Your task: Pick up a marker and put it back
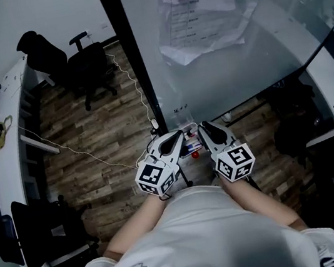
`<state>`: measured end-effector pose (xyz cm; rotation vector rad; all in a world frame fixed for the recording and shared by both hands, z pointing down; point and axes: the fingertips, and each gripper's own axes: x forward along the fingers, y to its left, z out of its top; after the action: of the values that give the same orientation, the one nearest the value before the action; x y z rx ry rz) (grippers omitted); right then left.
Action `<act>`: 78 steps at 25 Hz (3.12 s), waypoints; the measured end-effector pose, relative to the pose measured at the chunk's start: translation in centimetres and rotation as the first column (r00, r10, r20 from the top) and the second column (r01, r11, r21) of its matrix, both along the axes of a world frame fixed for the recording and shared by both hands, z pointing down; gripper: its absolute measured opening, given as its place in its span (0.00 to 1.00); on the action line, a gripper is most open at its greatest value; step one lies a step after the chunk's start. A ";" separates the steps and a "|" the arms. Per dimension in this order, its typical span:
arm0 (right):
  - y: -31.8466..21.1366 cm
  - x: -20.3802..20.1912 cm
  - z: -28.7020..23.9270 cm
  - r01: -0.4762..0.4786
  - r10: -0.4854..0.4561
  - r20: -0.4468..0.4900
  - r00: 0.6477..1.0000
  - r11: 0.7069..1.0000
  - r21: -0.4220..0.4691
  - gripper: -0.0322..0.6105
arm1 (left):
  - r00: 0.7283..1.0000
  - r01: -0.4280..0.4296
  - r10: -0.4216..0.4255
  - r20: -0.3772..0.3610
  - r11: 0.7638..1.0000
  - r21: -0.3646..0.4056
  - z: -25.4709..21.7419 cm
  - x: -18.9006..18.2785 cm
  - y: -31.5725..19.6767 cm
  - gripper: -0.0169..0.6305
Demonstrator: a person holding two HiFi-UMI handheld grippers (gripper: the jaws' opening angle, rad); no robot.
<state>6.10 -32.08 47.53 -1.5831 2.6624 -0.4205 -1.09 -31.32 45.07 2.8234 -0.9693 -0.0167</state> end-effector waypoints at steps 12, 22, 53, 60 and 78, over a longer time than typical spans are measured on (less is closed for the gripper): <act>4.1 -1.6 -2.4 -0.120 0.118 0.035 0.992 0.991 0.062 0.16 | 0.994 -0.086 0.091 -0.065 0.993 0.084 -3.4 -2.7 2.9 0.03; 6.3 -2.3 -1.6 -0.183 0.181 0.048 0.982 0.982 0.048 0.16 | 0.991 -0.121 0.125 -0.050 0.990 0.076 -2.4 -3.9 4.4 0.03; -0.5 -0.1 -0.2 0.298 -0.298 -0.046 0.954 0.955 -0.003 0.16 | 0.940 0.337 -0.336 -0.057 0.942 0.007 -0.4 -1.3 -0.1 0.03; 0.0 0.1 3.0 0.446 -0.451 -0.119 0.885 0.893 -0.068 0.16 | 0.865 0.493 -0.498 -0.064 0.867 -0.076 3.5 -1.7 0.8 0.03; -0.9 -1.4 9.7 0.502 -0.553 -0.260 0.791 0.831 -0.241 0.17 | 0.788 0.572 -0.607 -0.106 0.785 -0.239 9.7 -4.0 1.0 0.03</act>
<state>4.70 -32.96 57.26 -0.9524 3.4052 -0.4200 -5.07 -30.36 54.72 2.1820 -1.6658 -0.2299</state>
